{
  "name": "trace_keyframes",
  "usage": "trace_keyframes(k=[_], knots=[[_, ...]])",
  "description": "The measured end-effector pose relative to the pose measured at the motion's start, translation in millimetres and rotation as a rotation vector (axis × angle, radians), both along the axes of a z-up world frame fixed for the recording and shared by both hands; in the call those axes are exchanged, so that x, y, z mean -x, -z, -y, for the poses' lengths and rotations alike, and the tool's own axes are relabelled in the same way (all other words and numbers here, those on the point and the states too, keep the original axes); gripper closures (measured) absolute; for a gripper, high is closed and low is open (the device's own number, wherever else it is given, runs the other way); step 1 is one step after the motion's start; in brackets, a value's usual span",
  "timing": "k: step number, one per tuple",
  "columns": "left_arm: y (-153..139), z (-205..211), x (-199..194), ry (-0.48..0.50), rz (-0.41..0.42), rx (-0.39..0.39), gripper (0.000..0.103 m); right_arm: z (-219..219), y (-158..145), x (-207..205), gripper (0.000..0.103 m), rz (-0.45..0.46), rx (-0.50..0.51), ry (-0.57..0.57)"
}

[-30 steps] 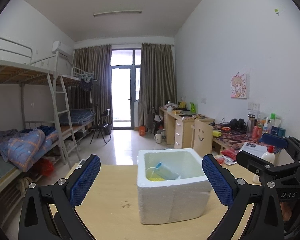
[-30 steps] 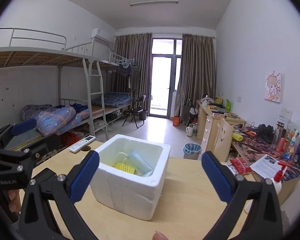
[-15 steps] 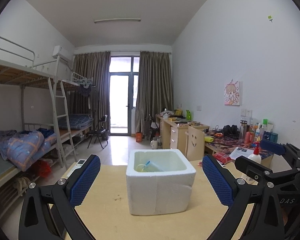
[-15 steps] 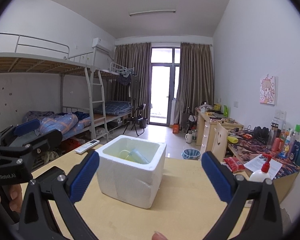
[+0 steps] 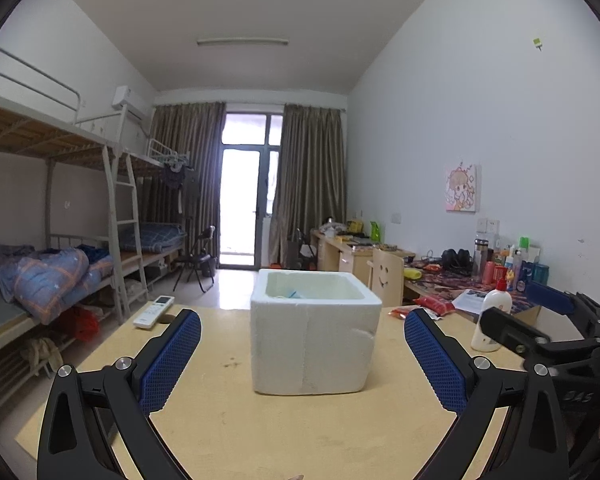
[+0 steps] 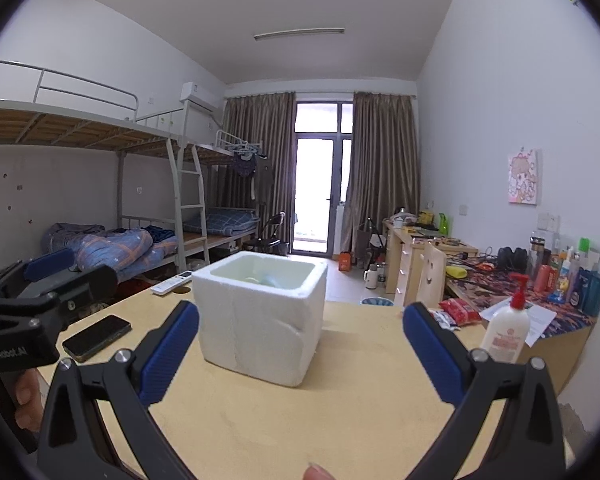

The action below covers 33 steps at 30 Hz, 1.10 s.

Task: Organize soft objects

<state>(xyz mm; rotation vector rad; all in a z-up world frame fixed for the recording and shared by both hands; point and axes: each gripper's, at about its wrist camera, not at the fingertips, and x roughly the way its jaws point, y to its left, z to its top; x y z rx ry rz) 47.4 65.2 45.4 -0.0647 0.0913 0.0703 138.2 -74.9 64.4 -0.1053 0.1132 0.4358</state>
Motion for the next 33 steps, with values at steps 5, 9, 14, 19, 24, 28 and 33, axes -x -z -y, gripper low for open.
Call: trace_keyframes(k=[5, 9, 14, 19, 24, 28, 33], knots=[[26.4, 0.9, 9.9, -0.02, 0.025, -0.002, 0.001, 4.3, 26.0, 12.1, 0.0, 0.005, -0.01, -0.025], [38.5, 7.8, 10.6, -0.02, 0.008, -0.018, 0.001, 1.0, 41.2, 20.9, 0.0, 0.009, 0.001, -0.039], [38.4, 11.8, 18.1, -0.009, -0.003, -0.022, 0.001, 1.4, 39.9, 30.1, 0.0, 0.016, 0.004, -0.033], [36.3, 16.2, 25.5, -0.018, 0.005, -0.038, 0.001, 5.2, 34.9, 34.9, 0.0, 0.024, -0.009, -0.03], [35.4, 20.6, 28.9, -0.008, -0.001, -0.053, 0.001, 7.5, 35.3, 37.2, 0.0, 0.024, -0.009, -0.019], [34.2, 22.4, 28.2, 0.001, -0.011, -0.052, 0.001, 7.1, 37.2, 38.4, 0.0, 0.01, -0.015, -0.007], [36.8, 23.0, 28.1, -0.01, -0.024, -0.056, 0.001, 6.5, 38.1, 38.0, 0.0, -0.003, -0.013, 0.002]])
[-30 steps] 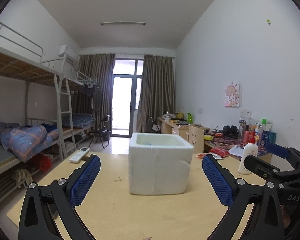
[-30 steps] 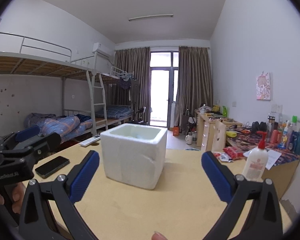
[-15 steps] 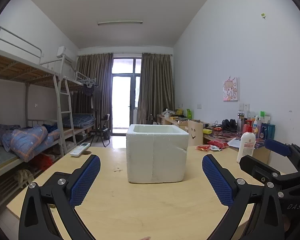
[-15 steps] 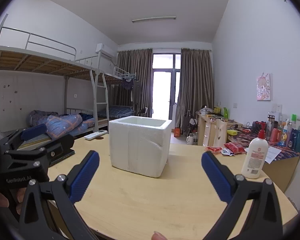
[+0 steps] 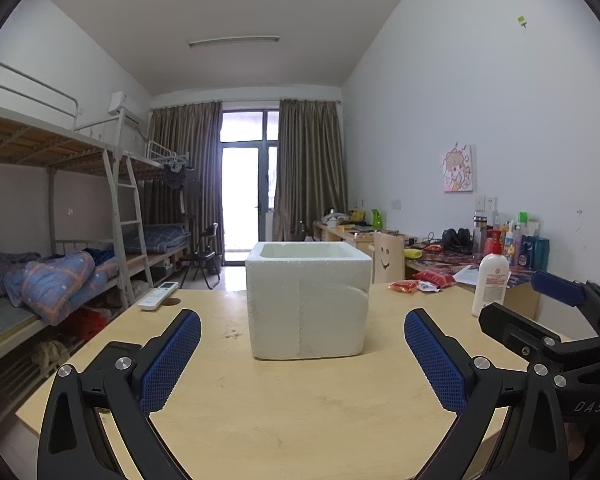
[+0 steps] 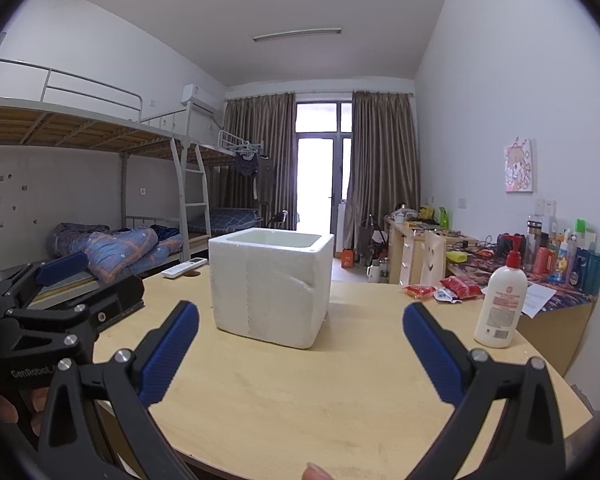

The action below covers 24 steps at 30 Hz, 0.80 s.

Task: Organize soft objects

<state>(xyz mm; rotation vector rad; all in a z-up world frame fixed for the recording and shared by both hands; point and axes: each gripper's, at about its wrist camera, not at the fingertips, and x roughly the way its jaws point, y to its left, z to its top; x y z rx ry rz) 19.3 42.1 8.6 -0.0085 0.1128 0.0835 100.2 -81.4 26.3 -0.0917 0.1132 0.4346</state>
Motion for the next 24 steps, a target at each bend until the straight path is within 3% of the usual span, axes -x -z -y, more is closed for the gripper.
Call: trace_keyframes(k=[24], knots=[[1.2, -8.9, -0.4, -0.019, -0.015, 0.005, 0.001, 2.4, 0.0, -0.7, 0.0, -0.015, 0.008, 0.017]])
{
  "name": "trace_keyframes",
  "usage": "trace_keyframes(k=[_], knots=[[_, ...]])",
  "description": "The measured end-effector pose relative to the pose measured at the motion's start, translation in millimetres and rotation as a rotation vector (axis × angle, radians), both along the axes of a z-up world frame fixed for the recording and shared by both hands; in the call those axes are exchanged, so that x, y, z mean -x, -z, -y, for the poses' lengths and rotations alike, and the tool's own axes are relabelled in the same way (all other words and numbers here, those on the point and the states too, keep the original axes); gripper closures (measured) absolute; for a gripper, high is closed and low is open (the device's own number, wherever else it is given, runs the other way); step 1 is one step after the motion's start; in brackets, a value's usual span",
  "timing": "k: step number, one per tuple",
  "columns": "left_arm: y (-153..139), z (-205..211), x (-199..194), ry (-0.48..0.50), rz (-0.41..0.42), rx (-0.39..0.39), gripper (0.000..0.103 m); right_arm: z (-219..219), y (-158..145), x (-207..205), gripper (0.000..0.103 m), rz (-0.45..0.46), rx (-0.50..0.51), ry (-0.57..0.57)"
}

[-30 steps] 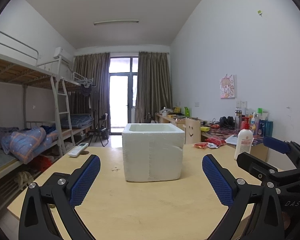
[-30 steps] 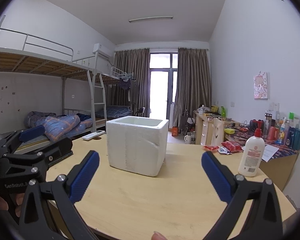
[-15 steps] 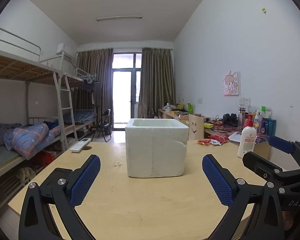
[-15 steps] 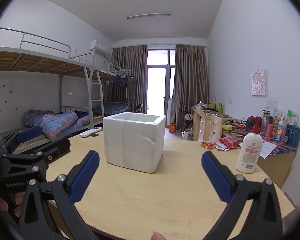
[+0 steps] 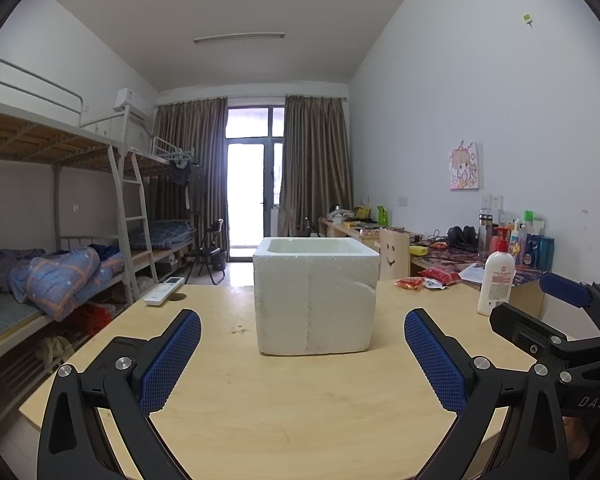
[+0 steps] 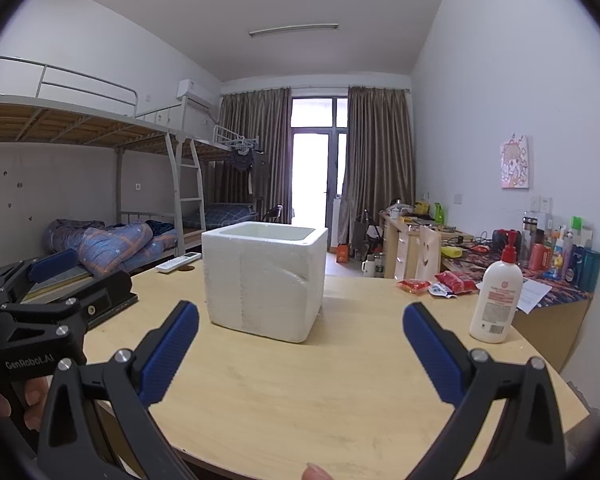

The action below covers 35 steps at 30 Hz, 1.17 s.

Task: Organize soft objects

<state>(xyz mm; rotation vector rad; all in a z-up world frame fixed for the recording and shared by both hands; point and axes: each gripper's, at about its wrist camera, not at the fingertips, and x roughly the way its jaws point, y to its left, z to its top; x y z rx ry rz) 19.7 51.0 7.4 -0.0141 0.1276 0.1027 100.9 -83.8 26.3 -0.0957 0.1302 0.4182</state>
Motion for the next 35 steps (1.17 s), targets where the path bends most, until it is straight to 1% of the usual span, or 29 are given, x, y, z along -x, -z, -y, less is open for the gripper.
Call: trace_keyframes(k=[35], knots=[[0.3, 2.3, -2.1, 0.007, -0.001, -0.003, 0.001, 3.5, -0.8, -0.5, 0.0, -0.01, -0.002, -0.002]])
